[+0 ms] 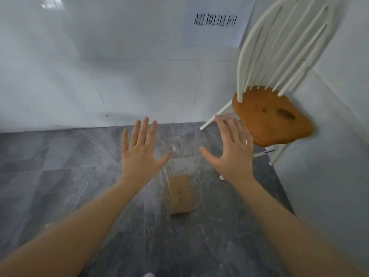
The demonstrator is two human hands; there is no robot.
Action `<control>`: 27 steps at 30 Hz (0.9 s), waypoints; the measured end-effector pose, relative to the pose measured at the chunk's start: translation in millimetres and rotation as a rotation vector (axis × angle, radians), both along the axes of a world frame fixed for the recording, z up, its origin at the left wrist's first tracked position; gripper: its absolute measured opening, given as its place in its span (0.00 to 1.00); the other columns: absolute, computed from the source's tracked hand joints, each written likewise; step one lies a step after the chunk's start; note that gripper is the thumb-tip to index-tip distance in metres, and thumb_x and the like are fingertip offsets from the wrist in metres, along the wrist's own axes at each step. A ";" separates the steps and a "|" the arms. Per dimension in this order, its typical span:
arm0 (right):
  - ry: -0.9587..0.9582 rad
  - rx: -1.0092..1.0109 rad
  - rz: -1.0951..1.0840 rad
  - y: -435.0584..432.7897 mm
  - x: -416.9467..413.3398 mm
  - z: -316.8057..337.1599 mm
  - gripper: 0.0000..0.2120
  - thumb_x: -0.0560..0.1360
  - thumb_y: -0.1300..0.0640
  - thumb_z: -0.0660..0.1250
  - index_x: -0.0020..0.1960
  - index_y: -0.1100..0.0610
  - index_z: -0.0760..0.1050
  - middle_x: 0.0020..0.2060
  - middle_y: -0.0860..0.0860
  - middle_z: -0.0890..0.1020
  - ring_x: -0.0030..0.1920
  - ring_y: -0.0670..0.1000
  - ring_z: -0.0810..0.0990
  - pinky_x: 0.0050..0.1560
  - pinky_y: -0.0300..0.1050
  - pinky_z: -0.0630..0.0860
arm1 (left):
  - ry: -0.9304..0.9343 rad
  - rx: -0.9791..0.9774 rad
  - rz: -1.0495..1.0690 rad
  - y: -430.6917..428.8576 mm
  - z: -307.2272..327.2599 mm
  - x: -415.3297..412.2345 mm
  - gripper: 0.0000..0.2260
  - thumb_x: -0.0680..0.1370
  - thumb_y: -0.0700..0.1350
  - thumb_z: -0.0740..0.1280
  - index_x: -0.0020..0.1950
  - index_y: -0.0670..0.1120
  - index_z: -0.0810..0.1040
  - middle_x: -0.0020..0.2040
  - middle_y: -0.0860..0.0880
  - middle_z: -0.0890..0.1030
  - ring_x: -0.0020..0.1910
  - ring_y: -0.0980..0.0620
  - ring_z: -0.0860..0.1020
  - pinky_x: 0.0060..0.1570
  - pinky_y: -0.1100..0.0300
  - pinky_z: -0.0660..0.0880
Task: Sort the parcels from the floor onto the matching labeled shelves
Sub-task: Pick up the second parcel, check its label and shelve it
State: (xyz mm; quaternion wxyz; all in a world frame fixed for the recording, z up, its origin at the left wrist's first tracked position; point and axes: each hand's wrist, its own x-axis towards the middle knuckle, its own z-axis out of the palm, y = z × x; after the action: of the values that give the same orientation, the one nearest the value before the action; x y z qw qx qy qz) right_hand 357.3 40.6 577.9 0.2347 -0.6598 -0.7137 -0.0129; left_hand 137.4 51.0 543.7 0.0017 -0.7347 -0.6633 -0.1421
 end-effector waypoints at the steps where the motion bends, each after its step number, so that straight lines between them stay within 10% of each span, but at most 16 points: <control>1: 0.013 -0.033 0.009 2.8 -3.4 -26.9 0.38 0.69 0.34 0.56 0.75 0.50 0.57 0.75 0.52 0.61 0.75 0.55 0.57 0.71 0.60 0.53 | 0.007 -0.024 -0.004 1.7 -27.7 -2.4 0.38 0.71 0.66 0.51 0.76 0.47 0.54 0.77 0.45 0.56 0.76 0.46 0.53 0.73 0.43 0.46; 19: -0.032 -0.523 -0.021 22.5 15.5 -507.2 0.36 0.73 0.37 0.55 0.76 0.48 0.48 0.77 0.49 0.54 0.76 0.50 0.51 0.74 0.57 0.48 | -0.341 -0.514 0.178 9.0 -482.6 28.9 0.37 0.74 0.64 0.58 0.77 0.49 0.50 0.78 0.49 0.48 0.77 0.48 0.50 0.73 0.48 0.50; 27: 0.325 -0.635 -0.080 16.2 8.7 -603.0 0.38 0.75 0.41 0.59 0.76 0.47 0.41 0.70 0.54 0.69 0.65 0.57 0.73 0.62 0.53 0.71 | -0.991 -0.513 0.455 14.1 -579.8 87.6 0.37 0.65 0.63 0.71 0.69 0.48 0.65 0.63 0.48 0.75 0.61 0.49 0.75 0.61 0.51 0.72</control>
State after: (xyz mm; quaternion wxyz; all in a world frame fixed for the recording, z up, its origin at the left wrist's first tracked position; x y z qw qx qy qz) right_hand 366.0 56.8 -25.2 0.1276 -0.7208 -0.6091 0.3053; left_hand 225.0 65.1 -36.2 -0.4544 -0.3975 -0.7388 -0.2993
